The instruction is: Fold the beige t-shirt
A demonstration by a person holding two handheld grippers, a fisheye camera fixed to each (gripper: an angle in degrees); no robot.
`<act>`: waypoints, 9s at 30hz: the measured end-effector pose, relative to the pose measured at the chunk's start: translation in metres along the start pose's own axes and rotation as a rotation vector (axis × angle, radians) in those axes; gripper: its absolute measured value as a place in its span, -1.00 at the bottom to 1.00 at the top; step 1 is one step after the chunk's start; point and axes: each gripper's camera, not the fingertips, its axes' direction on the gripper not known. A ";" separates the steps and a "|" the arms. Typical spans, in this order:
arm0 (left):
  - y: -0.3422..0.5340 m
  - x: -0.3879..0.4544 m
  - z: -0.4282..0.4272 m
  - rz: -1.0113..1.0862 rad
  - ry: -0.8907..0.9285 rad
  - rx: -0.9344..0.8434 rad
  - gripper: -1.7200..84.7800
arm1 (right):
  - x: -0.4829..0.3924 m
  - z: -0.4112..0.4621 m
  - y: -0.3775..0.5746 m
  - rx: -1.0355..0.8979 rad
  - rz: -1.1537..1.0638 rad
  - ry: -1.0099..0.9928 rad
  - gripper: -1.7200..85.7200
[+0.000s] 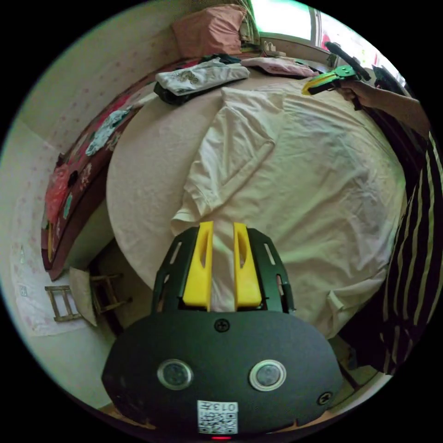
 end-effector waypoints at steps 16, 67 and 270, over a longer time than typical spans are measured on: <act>-0.052 -0.053 0.009 0.081 0.083 -0.027 -0.77 | 0.008 -0.006 -0.099 -0.057 -0.039 -0.059 -0.92; -0.310 -0.324 0.021 -0.234 0.258 -0.090 -0.95 | 0.189 -0.021 -0.267 0.233 -0.099 -0.324 -0.89; -0.086 0.051 -0.019 0.366 0.462 -0.361 -0.92 | 0.072 0.140 0.578 -0.545 0.511 0.063 -0.95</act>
